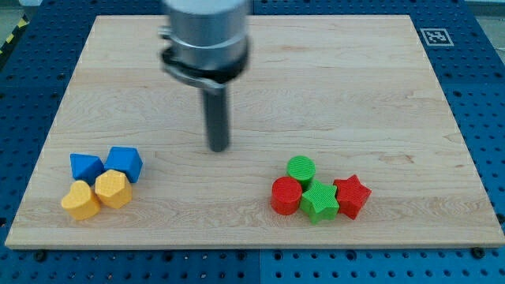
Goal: Push the blue triangle and blue cube slightly right
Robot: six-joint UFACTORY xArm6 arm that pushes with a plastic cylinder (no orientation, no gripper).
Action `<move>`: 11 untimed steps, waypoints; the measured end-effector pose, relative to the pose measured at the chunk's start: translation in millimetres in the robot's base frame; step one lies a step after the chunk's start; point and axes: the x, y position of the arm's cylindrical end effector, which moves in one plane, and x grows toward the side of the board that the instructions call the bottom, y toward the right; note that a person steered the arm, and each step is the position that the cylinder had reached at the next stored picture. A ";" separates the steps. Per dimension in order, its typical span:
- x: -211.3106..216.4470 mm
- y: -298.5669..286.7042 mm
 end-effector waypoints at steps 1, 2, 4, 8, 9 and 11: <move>-16.2 -92.8; -22.7 -179.3; 21.4 -217.8; 53.8 -147.2; 53.8 -115.4; 53.8 -43.4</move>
